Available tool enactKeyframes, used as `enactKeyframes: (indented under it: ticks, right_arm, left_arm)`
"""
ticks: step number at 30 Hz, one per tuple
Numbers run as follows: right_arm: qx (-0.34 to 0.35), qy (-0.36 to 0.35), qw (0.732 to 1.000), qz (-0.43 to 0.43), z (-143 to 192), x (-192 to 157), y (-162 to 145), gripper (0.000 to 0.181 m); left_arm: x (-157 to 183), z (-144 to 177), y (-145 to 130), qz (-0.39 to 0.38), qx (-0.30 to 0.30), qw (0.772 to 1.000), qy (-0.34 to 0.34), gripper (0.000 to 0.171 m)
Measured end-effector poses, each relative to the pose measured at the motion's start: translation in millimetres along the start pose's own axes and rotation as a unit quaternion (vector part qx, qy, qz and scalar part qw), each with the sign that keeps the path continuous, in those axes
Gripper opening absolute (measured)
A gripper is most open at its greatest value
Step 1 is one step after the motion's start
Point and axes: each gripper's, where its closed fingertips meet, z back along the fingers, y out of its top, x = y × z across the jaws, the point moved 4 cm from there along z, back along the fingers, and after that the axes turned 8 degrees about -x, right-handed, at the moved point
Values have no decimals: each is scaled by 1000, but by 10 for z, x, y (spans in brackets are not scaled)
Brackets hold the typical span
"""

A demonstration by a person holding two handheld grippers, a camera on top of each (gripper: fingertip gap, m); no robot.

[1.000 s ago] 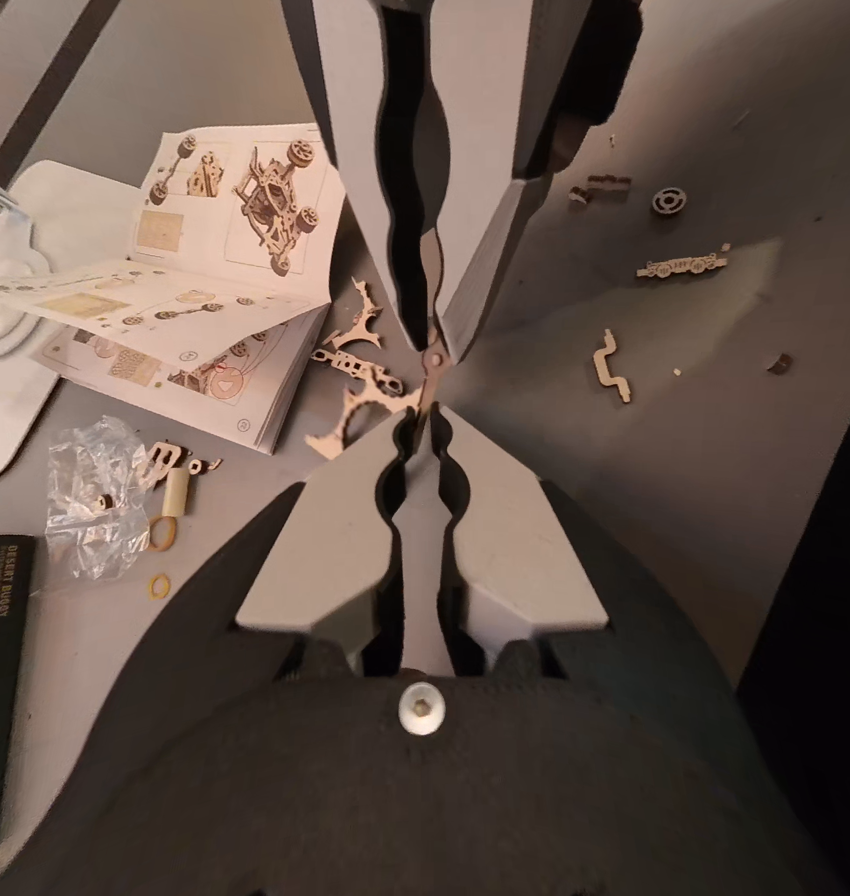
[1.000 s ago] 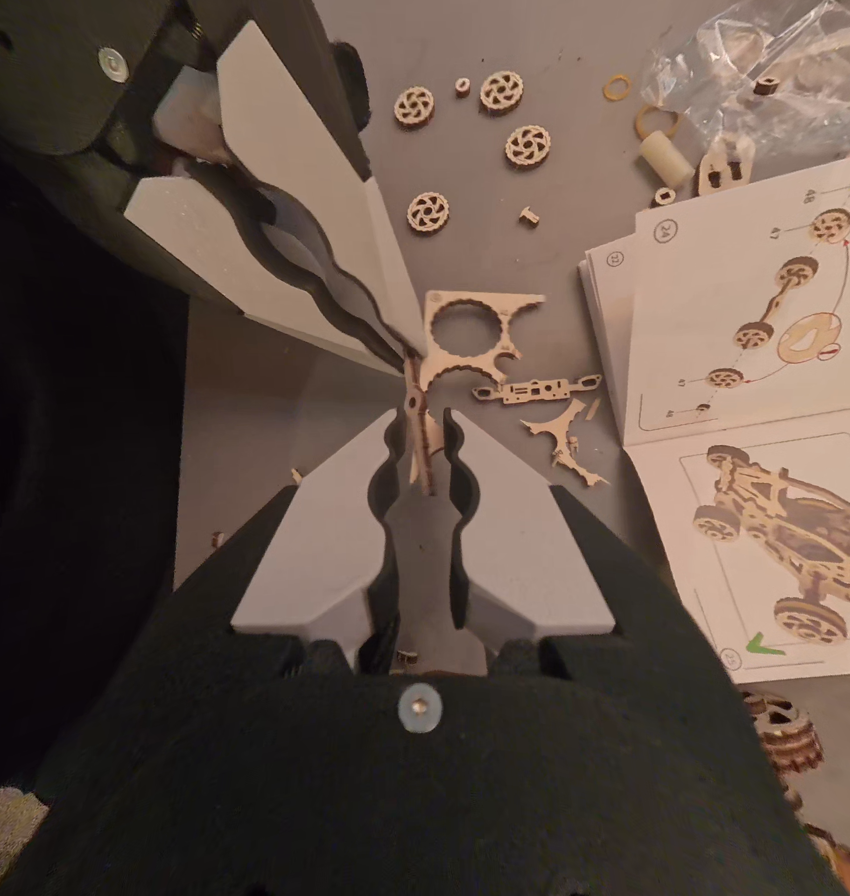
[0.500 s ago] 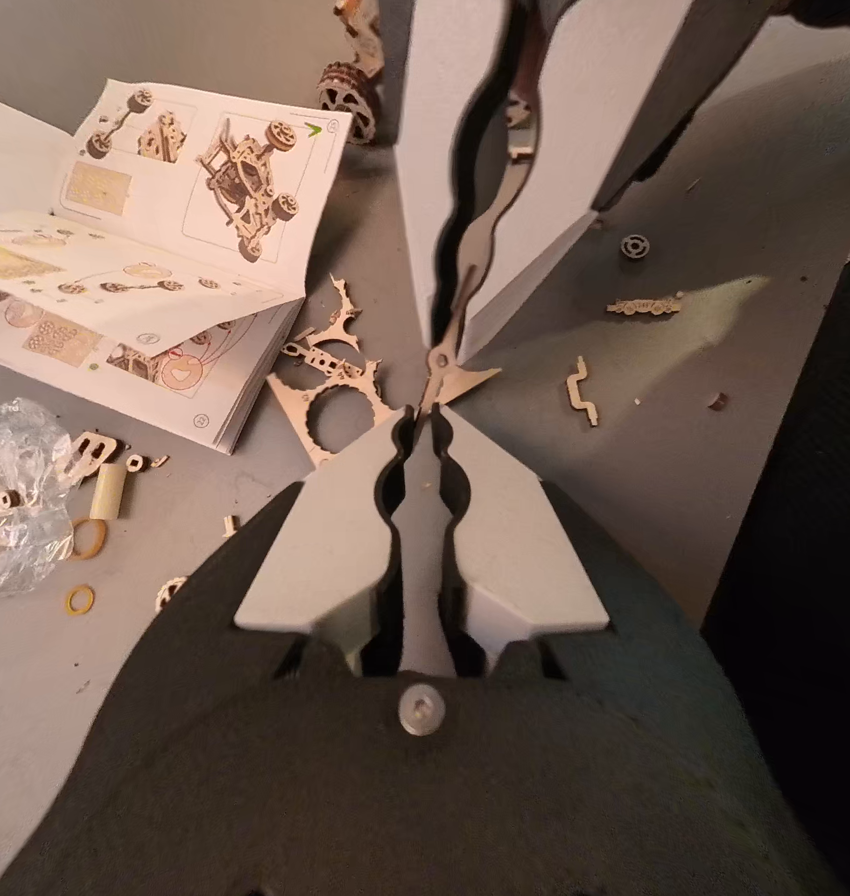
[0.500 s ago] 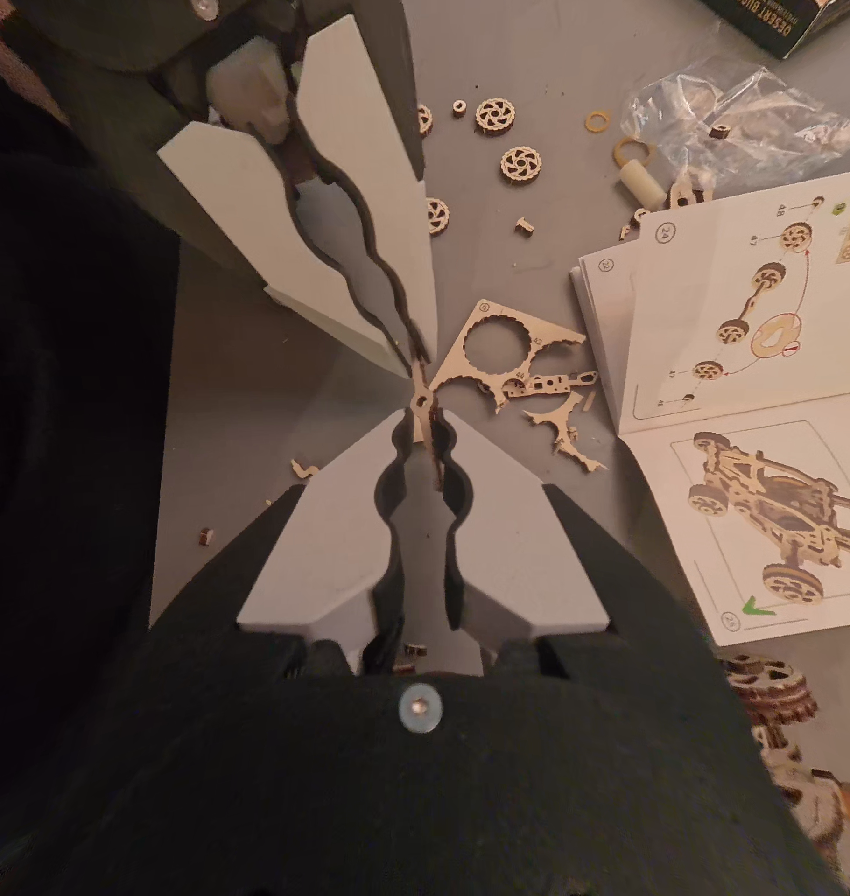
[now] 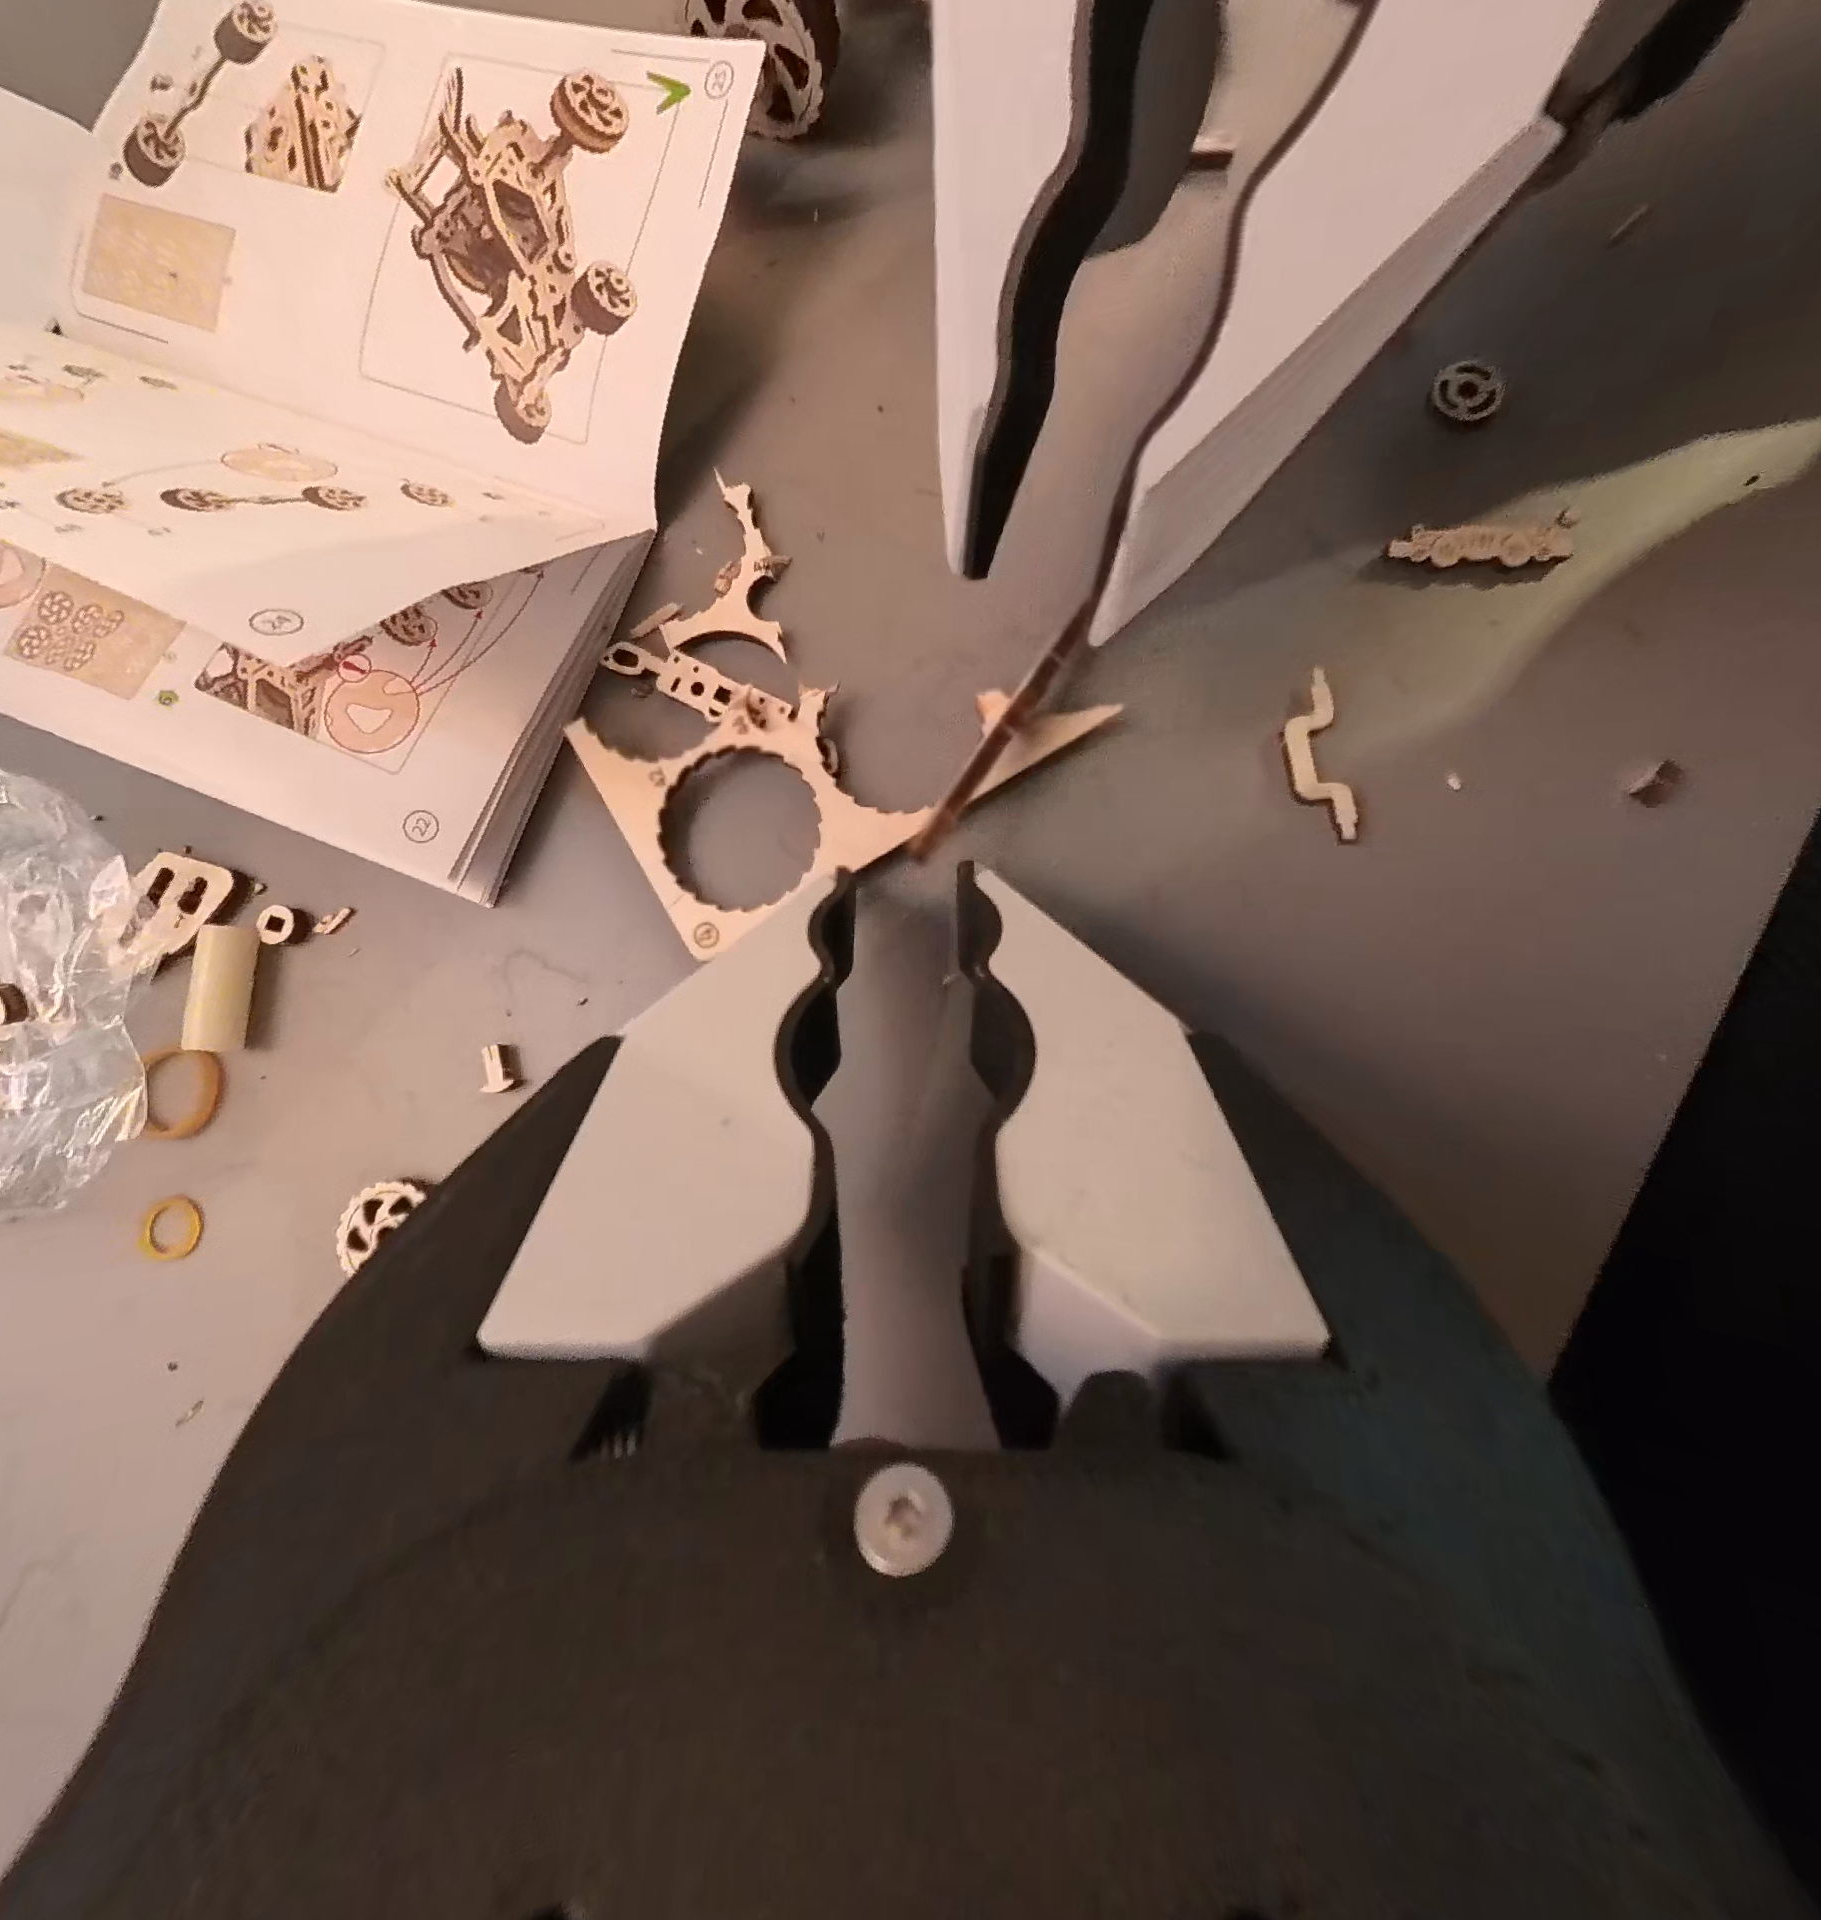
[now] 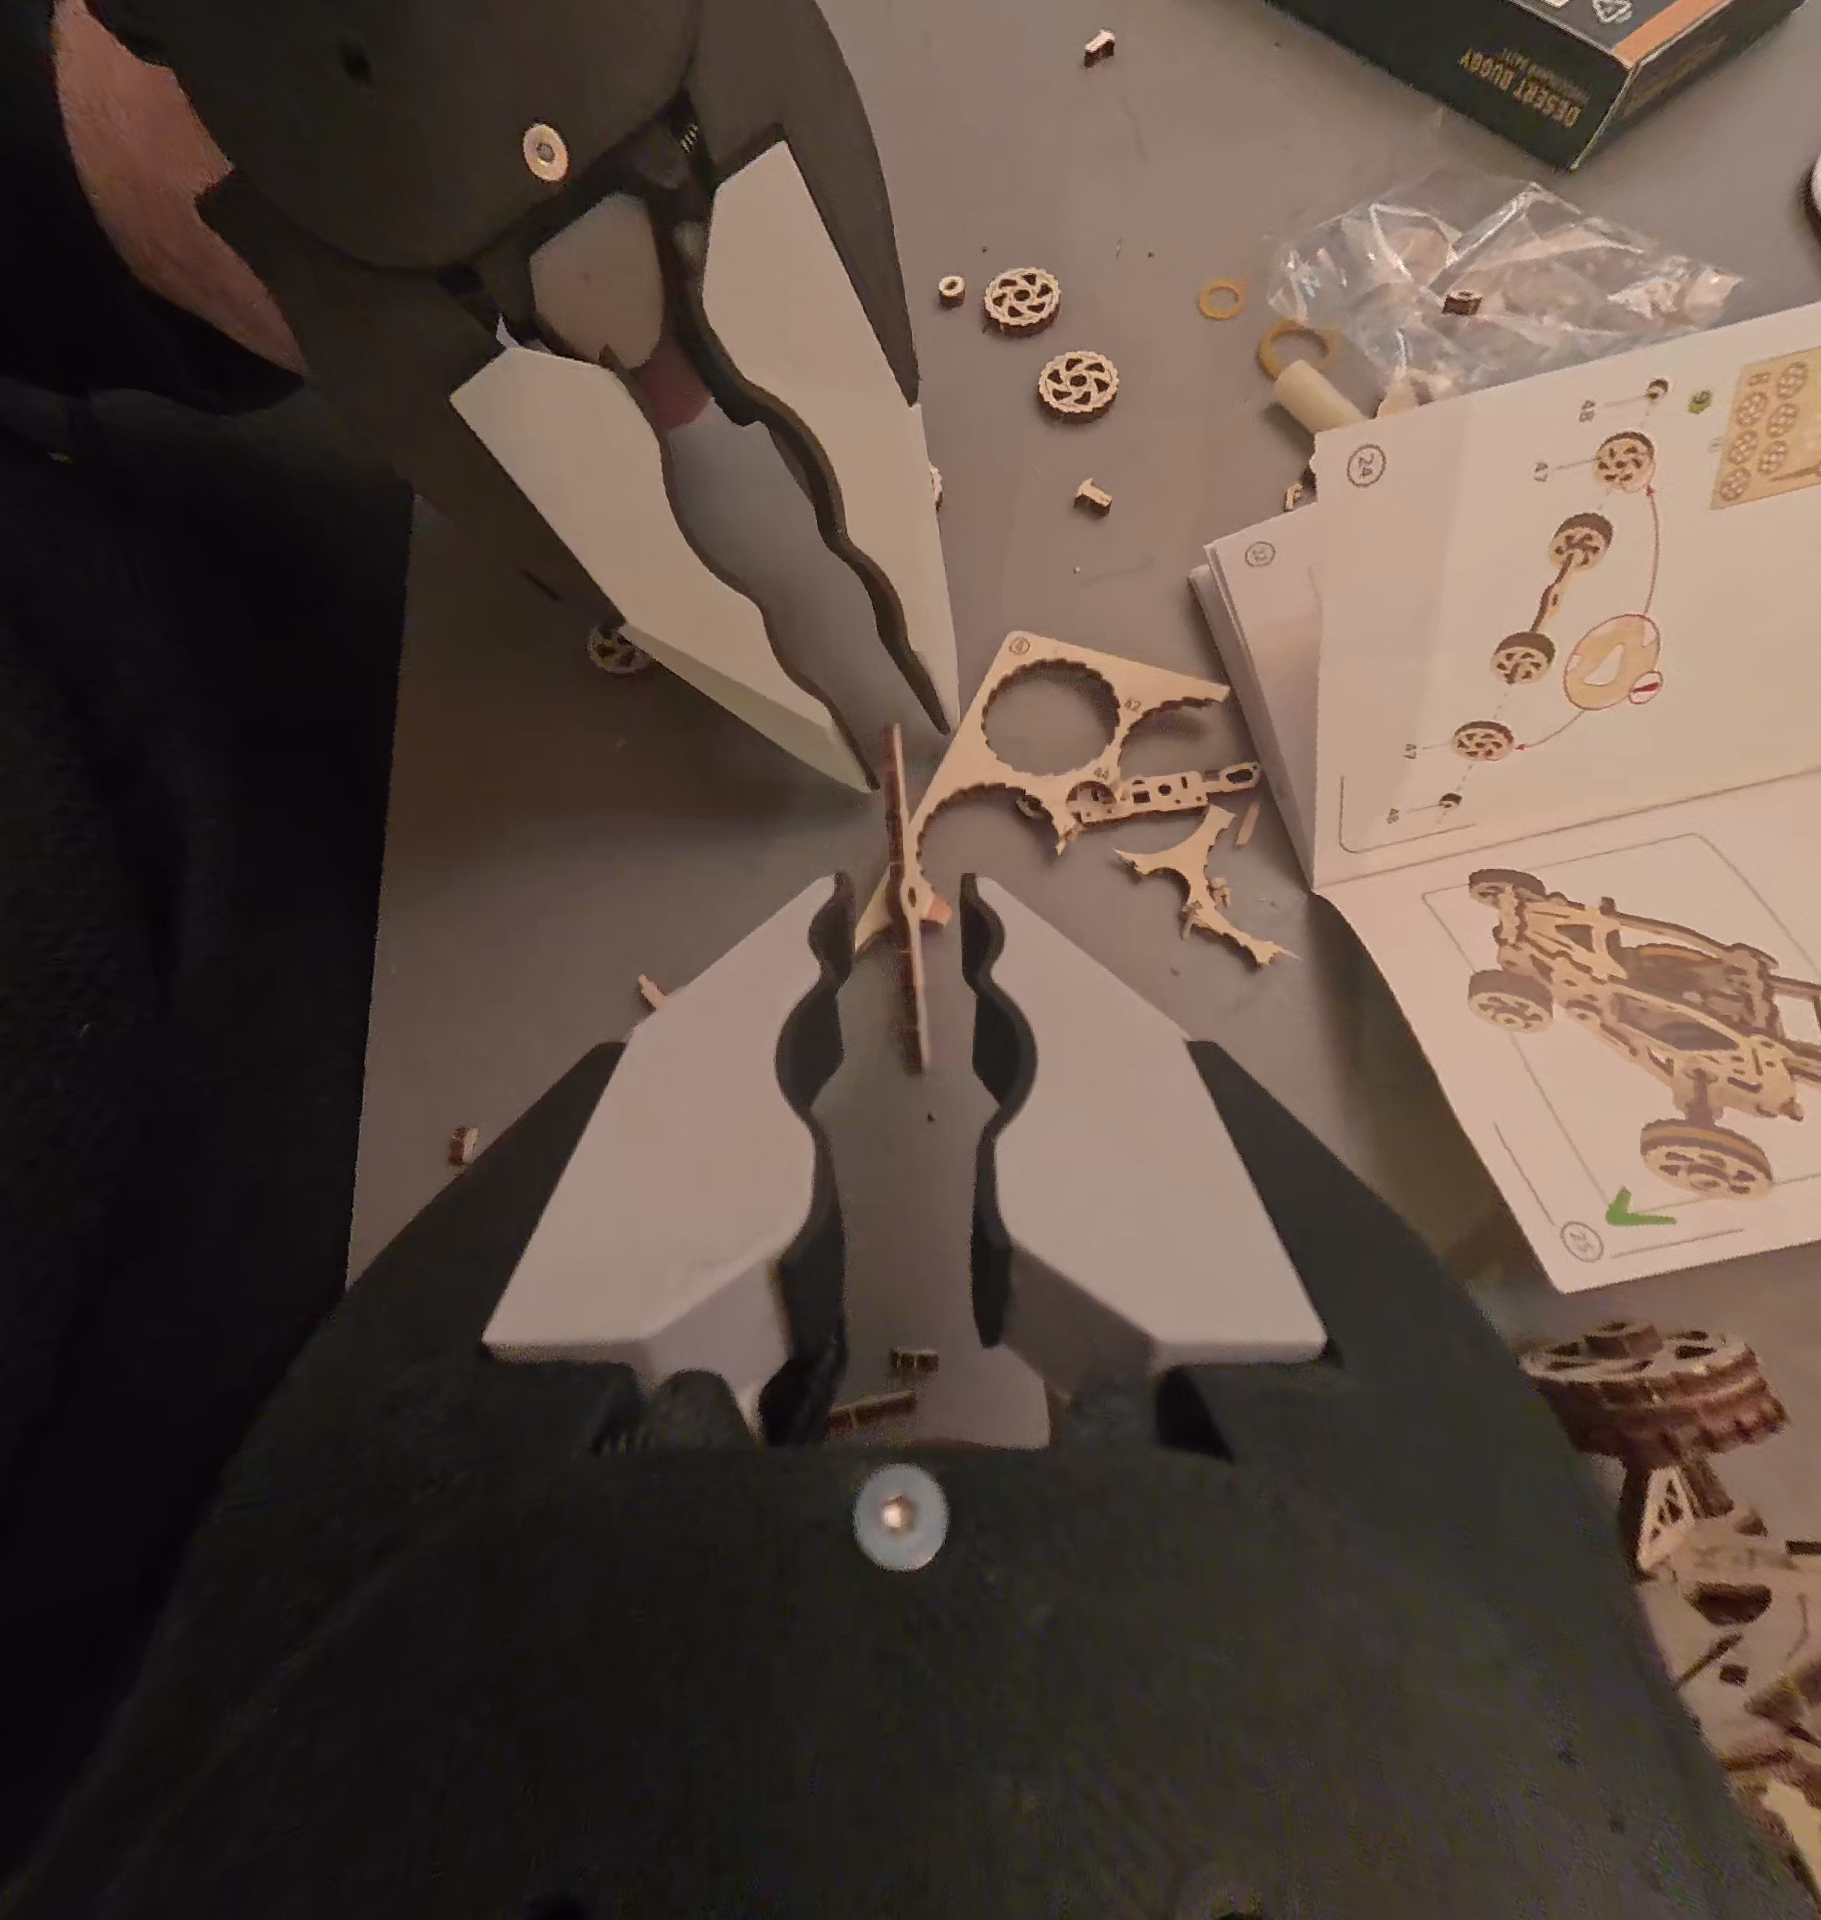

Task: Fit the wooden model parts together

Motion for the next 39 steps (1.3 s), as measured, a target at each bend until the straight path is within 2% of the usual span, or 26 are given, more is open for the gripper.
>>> enactKeyframes:
  ticks: [10,18,21,25,30,39]
  right_arm:
    - [-11,-33,999,-5,93,-1,-149,21]
    - [-12,-34,999,-2,74,-70,-210,22]
    - [-11,-31,999,-5,70,-87,-229,21]
    - [-5,-32,999,-8,91,-80,-236,20]
    - [-2,-37,999,-13,121,-50,-267,20]
    - [-24,-56,998,-13,136,-70,-358,34]
  left_arm:
    - [-69,-47,28,12,-6,1000,6,19]
    - [128,-26,29,-12,-5,999,-35,22]
    - [195,-54,52,-9,-3,999,-52,18]
    - [206,-75,84,-11,-3,998,-63,0]
    - [200,-86,102,-4,-3,998,-57,0]
    - [102,-18,6,26,-9,999,-39,2]
